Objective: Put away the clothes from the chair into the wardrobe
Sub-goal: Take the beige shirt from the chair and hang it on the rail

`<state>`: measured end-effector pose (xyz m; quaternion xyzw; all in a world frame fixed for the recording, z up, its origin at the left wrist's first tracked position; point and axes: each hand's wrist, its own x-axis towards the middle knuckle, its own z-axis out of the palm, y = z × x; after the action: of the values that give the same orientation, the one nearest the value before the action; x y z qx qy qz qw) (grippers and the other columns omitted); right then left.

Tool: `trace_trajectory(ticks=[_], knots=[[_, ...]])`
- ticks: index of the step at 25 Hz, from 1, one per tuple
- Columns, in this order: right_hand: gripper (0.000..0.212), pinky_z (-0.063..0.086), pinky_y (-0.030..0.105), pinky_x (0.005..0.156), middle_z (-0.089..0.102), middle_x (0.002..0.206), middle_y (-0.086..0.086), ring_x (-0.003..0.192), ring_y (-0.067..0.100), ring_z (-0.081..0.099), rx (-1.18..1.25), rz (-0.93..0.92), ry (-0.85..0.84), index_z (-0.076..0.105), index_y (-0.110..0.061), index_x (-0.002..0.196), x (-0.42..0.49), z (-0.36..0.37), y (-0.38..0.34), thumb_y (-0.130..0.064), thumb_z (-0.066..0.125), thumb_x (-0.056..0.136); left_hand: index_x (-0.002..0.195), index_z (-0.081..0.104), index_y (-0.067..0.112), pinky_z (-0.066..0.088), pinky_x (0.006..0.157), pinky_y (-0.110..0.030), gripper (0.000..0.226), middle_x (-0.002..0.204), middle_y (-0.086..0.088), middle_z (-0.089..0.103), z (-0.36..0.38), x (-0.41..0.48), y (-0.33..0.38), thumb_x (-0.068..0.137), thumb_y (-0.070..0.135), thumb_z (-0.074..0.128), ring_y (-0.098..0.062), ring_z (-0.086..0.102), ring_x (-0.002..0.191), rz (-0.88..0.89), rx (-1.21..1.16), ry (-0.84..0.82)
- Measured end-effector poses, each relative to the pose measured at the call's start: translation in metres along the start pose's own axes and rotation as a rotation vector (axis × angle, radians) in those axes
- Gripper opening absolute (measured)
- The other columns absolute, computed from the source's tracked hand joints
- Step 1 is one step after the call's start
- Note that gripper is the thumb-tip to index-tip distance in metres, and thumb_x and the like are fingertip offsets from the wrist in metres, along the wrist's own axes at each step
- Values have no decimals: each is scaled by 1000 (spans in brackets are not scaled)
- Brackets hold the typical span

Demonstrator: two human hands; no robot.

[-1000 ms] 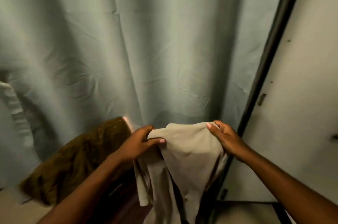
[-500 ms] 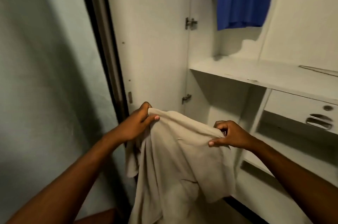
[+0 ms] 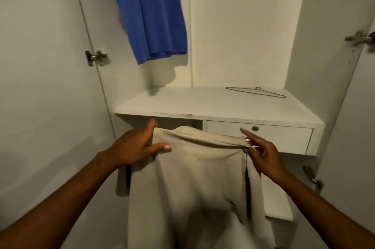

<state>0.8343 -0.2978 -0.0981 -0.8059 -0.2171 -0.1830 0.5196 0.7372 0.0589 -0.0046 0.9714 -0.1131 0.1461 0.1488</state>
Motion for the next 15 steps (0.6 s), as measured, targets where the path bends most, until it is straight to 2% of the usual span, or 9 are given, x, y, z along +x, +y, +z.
trace_trajectory(ticks=[1,2,3,6,8,10,12,15], knots=[[55,48,8,74,71,84,-22,84,-8,63,-33,8,21,67,-52,106,11,-13,10,-1,65,87,92,36,33,47,60,-30,46,71,6,56,10,18,0,79,77,37,-7,53,62,17,-62,4],[52,47,8,74,70,86,-29,85,-8,63,-61,30,32,69,-56,93,21,-24,21,-4,65,88,88,36,35,44,61,-26,43,71,11,51,20,35,1,81,77,28,-2,49,62,26,-117,6],[46,46,8,74,70,89,-30,87,-6,64,-68,52,30,70,-52,88,28,-34,28,-7,63,90,86,36,35,39,60,-23,42,69,13,46,30,52,2,83,75,23,-2,45,60,46,-153,9],[26,46,10,74,71,91,-19,86,-2,64,-29,118,84,69,-29,93,37,-60,39,-8,53,96,85,35,26,39,58,-32,46,65,0,47,57,107,6,85,70,21,-9,44,56,172,-193,35],[24,48,10,74,73,89,-17,84,-2,66,39,188,177,69,-24,95,40,-75,41,-9,51,97,85,36,27,43,59,-39,44,66,-1,55,72,148,10,85,69,23,-16,52,59,248,-201,50],[23,51,11,68,76,82,-12,79,3,69,160,316,289,71,-21,94,39,-87,36,-7,53,95,86,36,27,41,58,-36,43,64,1,55,84,188,15,83,69,25,-18,54,61,311,-172,60],[18,54,19,65,77,86,2,84,19,71,317,501,361,73,-10,95,35,-94,28,-9,55,93,88,36,27,38,56,-33,40,62,4,53,94,225,21,86,66,29,-17,54,61,379,-143,64],[31,54,35,84,71,108,21,100,34,64,529,667,403,67,5,109,23,-89,-2,-13,61,85,90,41,23,35,57,-33,28,68,5,55,109,278,45,95,51,40,-24,56,68,387,-269,97]])
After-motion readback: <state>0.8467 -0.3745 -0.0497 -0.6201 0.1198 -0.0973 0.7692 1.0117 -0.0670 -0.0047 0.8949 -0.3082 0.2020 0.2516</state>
